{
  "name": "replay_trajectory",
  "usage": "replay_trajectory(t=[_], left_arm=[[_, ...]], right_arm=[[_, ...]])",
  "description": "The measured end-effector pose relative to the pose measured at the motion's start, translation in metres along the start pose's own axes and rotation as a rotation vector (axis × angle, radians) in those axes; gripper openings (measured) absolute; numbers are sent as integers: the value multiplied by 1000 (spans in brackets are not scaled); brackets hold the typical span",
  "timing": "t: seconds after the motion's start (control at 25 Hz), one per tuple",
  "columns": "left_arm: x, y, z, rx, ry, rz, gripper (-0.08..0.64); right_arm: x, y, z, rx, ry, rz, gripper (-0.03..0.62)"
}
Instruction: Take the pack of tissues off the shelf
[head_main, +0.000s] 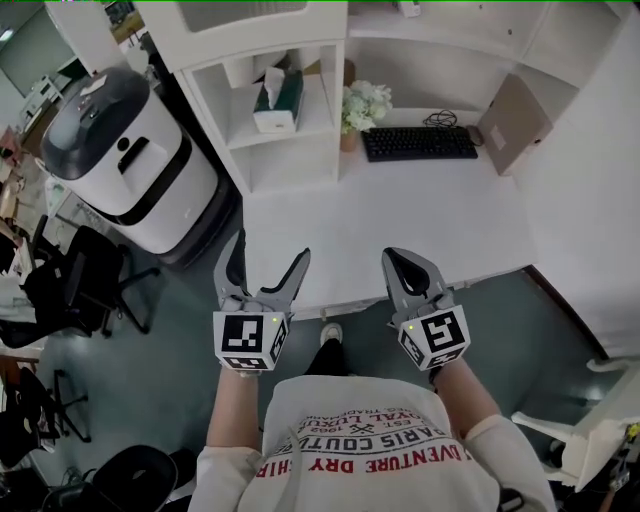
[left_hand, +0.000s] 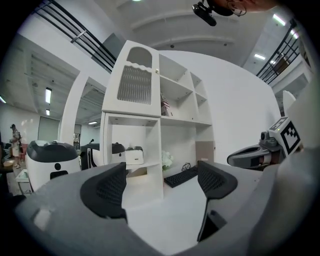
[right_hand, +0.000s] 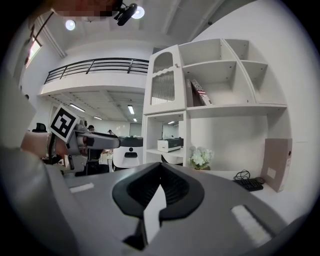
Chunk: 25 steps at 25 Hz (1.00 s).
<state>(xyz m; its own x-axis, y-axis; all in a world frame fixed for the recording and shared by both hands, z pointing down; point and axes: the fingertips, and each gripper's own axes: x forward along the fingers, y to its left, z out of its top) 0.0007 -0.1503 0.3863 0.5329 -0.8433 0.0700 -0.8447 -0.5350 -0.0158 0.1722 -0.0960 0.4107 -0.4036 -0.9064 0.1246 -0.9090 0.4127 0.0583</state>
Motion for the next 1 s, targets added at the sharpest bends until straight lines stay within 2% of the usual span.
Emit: replay_trajectory(t=[0.28,0.52,0.72,1.0], left_arm=[[86,49,6,-7,-3,41,459],[158,86,12,-19,4,62,501],[214,106,11,-9,31,51,508],[266,126,-2,-15,84,75,526]], right_arm=[[78,-36,17,-13,-11,7,-2],[132,-58,23,-19,-4,0,-2],[168,-78,26,-20,-6,-13,-2],[210,-94,21,-4,-10,-22,-2]])
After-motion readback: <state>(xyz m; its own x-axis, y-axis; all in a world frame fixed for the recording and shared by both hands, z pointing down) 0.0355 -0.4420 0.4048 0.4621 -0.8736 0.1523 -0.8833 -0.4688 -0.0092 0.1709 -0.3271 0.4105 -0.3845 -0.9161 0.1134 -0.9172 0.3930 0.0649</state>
